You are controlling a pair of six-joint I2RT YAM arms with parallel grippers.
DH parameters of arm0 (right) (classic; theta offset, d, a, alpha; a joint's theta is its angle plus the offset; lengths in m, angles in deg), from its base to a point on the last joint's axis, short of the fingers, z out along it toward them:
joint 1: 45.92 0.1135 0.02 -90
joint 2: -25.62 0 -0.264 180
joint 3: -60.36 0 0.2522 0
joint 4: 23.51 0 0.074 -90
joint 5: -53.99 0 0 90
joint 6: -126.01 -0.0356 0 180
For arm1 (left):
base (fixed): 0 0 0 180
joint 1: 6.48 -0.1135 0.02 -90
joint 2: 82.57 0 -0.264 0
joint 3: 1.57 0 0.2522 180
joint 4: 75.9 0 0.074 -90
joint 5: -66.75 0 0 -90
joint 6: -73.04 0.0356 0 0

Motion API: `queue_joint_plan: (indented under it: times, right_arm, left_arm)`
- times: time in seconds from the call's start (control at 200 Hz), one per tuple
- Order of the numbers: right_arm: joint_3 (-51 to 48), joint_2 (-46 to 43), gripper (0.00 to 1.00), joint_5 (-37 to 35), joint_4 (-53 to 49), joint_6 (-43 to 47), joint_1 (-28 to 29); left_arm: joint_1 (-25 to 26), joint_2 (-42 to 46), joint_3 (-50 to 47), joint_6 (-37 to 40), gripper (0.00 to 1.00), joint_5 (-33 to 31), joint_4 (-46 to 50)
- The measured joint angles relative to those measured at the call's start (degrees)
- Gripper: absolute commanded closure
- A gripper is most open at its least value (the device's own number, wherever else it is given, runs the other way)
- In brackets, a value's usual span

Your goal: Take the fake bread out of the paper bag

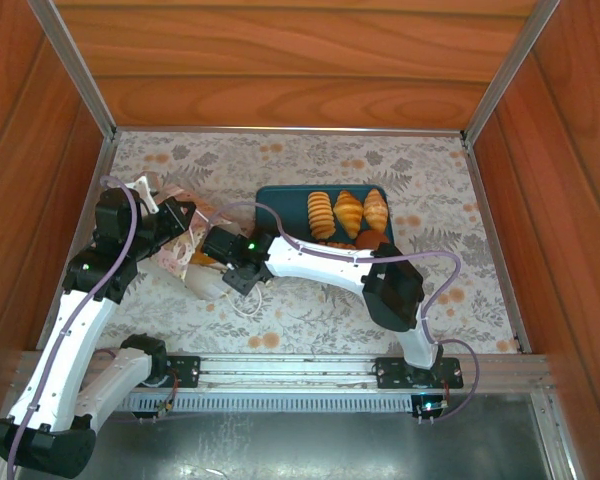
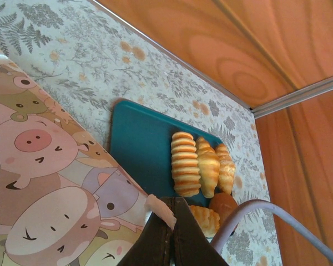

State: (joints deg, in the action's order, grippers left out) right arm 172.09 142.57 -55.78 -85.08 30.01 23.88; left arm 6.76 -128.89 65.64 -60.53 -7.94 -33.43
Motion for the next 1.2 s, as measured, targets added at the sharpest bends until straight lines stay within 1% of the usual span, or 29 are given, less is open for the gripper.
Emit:
queue_joint_plan:
  times: [0.06,0.185,0.37,0.465,0.725,1.045,1.199]
  right_arm:
    - [-0.26,0.00,0.34,0.35,1.09,0.37,0.00]
    - [-2.21,-0.35,0.43,0.76,4.00,1.22,0.00]
    - [-3.13,-0.79,0.54,0.55,5.16,1.22,0.00]
    - [-5.60,-2.93,0.59,0.66,6.75,1.14,0.00]
    - [-14.21,-11.89,0.60,2.95,9.62,1.14,0.00]
    - [-20.35,-18.08,0.59,5.95,10.60,0.33,0.02]
    - [-24.96,-24.44,0.59,7.41,11.47,0.22,0.04]
  left_arm:
    - [0.00,0.00,0.00,0.00,1.00,-0.02,-0.02]
    - [0.00,0.00,0.00,0.00,1.00,-0.02,0.00]
    - [0.00,0.42,-0.02,-0.02,1.00,-0.44,0.00]
    - [0.00,1.20,-0.07,-0.04,1.00,-0.98,0.00]
    - [0.00,2.51,-0.07,-0.87,1.00,-2.91,-0.02]
    - [0.00,0.59,-0.07,-1.46,1.00,-3.17,-0.07]
    - [0.00,0.13,-0.07,-1.46,1.00,-3.28,-0.07]
